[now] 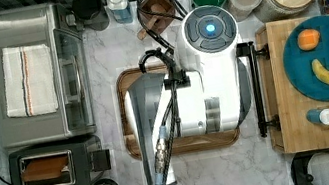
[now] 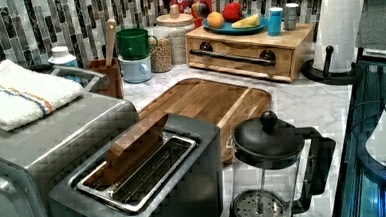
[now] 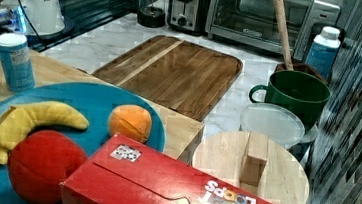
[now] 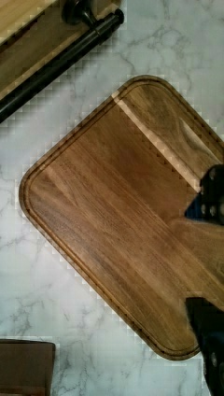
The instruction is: Open the drawer.
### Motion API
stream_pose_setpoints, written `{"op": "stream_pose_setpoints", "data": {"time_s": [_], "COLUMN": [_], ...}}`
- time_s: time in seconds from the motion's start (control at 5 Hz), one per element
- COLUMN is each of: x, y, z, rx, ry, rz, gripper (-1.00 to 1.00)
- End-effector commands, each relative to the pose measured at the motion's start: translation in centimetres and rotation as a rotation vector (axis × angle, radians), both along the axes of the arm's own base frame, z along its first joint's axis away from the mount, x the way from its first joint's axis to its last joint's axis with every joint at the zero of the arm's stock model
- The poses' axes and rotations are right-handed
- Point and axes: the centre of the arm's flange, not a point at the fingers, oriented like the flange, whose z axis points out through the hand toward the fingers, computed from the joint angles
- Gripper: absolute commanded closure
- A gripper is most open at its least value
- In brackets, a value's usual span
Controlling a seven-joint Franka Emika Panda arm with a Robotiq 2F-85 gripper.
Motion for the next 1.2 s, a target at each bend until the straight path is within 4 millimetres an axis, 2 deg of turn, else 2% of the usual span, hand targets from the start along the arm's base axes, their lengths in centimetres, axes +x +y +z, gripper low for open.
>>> {"op": "stream_pose_setpoints", "data": {"time_s": [0.2, 0.6, 0.8, 1.2], "x": [0.0, -0.1, -0.8, -2.1], "y": [-0.1, -0.9, -2.9, -8.8], "z": [-0.1, -0.4, -1.3, -3.8], "rx": [0.001, -0.021, -0.048, -0.055], "ry": [-0.001, 0.009, 0.002, -0.064], "rz": [0.001, 0.059, 0.198, 0.45], "gripper": [-1.0, -1.0, -1.0, -1.0]}}
